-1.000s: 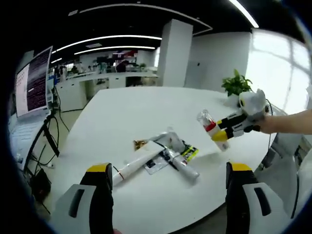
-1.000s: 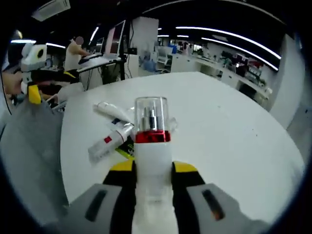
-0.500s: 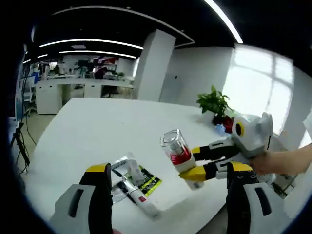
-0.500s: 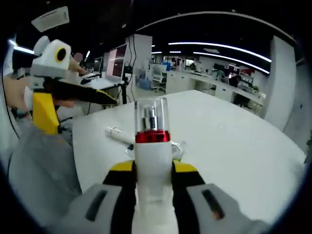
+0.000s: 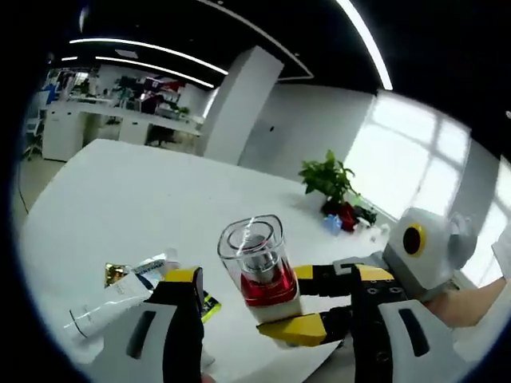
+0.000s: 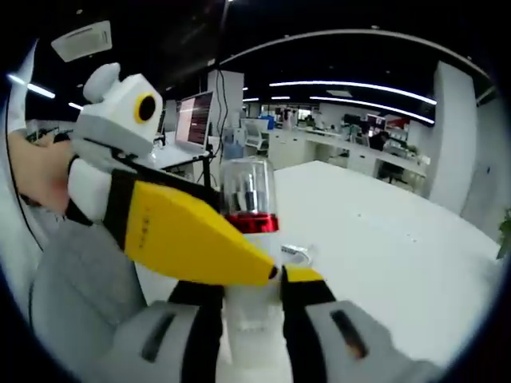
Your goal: Arrange the skincare products in the storage area until every visible bottle or jar stands upright without overlapping.
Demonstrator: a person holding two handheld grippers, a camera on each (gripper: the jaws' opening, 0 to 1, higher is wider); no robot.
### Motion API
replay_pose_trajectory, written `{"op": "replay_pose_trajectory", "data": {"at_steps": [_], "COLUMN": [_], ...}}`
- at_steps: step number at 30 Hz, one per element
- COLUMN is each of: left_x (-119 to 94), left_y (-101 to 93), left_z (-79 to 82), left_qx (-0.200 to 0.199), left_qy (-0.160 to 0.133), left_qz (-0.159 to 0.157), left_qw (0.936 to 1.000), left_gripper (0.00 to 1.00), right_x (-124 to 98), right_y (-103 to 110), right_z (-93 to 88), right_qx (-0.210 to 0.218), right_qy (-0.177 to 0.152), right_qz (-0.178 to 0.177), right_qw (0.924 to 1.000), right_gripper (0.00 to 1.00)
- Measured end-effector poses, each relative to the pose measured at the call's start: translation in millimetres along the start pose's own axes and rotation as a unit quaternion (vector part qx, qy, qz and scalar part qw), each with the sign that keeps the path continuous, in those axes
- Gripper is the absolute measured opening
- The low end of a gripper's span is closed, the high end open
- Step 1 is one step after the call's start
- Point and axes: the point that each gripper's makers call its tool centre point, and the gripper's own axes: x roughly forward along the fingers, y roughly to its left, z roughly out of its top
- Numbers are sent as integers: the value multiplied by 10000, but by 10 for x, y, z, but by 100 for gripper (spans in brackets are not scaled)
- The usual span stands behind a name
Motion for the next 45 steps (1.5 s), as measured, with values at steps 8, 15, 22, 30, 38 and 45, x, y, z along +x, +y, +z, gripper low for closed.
{"op": "replay_pose_trajectory", "data": {"at_steps": [8, 15, 22, 30, 38, 45], "left_x": [59, 79, 120, 164, 219, 334], "left_y": [-20, 23, -32, -211, -494, -555], "left_z": [-72, -128, -208, -317, -252, -306], "left_qx": [-3, 47, 297, 1297, 1710, 2096], "left_qy": [90, 176, 495, 1050, 1121, 1406], "left_qz": [-46, 21, -272, -1063, -2120, -2705], "left_qw": [9999, 9998, 9980, 9802, 9556, 9291], "left_gripper": [44, 30, 27, 26, 26, 26], "right_x": [-25, -26, -33, -183, -236, -245], "right_y": [18, 9, 25, 70, 8, -88], "right_z": [38, -32, -142, -215, -264, -325], "right_qx": [165, 334, 608, 563, 531, 485], "right_qy": [-83, -37, -41, -326, -454, -425], "right_qz": [-97, -164, -16, 678, 959, 793], "right_qw": [9998, 9993, 9981, 9956, 9929, 9948], "right_gripper": [27, 27, 28, 29, 33, 32]}}
